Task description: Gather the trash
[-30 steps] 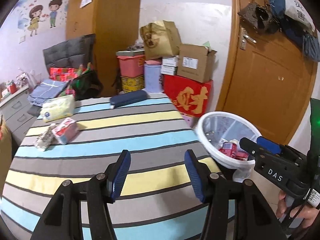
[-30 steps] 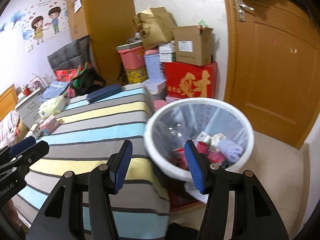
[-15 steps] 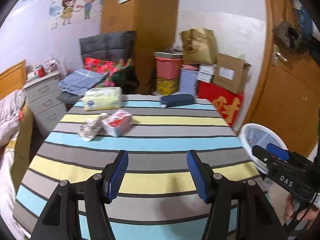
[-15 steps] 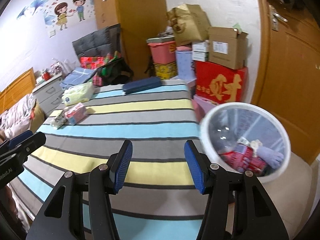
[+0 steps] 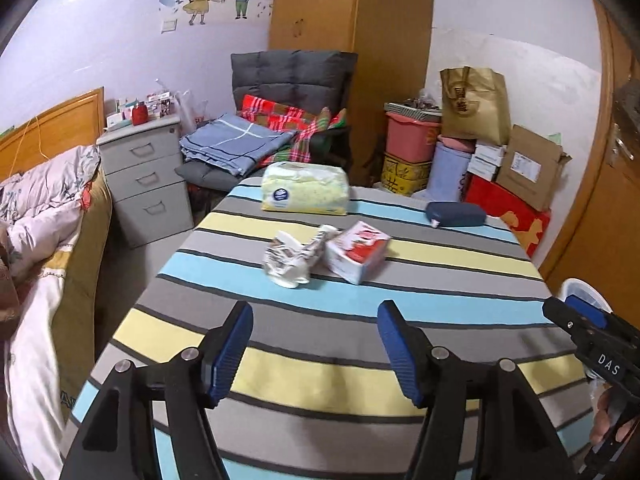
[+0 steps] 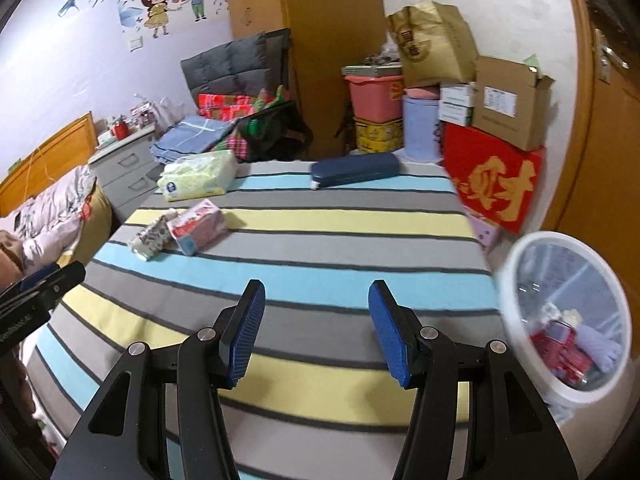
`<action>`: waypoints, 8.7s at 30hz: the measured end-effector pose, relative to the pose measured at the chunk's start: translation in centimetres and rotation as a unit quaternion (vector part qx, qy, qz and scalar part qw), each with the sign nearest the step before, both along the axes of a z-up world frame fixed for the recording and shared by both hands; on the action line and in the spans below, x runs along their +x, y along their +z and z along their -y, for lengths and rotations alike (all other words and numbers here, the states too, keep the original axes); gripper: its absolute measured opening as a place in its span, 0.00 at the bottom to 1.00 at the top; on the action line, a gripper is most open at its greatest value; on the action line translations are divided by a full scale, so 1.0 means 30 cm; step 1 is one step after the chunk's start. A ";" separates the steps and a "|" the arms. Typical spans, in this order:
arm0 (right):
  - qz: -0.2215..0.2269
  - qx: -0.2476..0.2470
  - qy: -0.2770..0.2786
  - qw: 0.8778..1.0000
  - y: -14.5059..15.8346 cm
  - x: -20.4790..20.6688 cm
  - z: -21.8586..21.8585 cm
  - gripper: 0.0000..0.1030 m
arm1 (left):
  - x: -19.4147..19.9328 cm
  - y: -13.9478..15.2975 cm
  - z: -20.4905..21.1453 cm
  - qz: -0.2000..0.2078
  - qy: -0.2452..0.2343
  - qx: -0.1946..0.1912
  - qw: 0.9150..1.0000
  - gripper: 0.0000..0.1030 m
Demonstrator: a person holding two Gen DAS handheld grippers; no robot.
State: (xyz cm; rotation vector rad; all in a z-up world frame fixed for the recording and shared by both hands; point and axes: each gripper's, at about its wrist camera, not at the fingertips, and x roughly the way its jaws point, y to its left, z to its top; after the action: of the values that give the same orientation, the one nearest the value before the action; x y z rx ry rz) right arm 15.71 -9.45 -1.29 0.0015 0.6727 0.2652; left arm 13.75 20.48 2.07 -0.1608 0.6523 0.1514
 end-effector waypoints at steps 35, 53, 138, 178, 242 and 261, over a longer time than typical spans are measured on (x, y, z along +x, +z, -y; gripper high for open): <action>-0.091 0.054 0.049 0.993 -0.090 0.284 -0.266 0.57 | 0.475 -0.222 -0.229 -0.099 -0.072 -0.033 0.992 0.68; -0.105 0.059 0.060 0.991 -0.104 0.331 -0.389 0.63 | 0.354 -0.202 -0.364 -0.069 0.000 -0.035 0.997 0.46; -0.053 0.036 -0.011 0.998 0.014 0.103 0.019 0.37 | 0.126 -0.011 0.194 -0.017 -0.115 -0.031 0.993 0.46; -0.053 0.044 -0.203 0.977 -0.006 -0.007 0.763 0.37 | 0.197 0.020 1.161 -0.032 -0.320 -0.019 0.947 0.46; 0.061 0.006 -0.214 0.975 0.021 -0.370 0.608 0.58 | -0.292 0.074 0.987 0.059 -0.234 0.037 0.970 0.63; 0.057 0.002 -0.196 0.979 -0.003 -0.409 0.542 0.58 | -0.329 0.033 0.940 0.051 -0.201 0.042 0.977 0.63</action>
State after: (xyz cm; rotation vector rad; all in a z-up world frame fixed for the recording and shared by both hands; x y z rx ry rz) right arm 3.45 -25.70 -1.36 0.1208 0.5437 -0.1117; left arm 3.89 -7.71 3.04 0.0458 0.5638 -0.2175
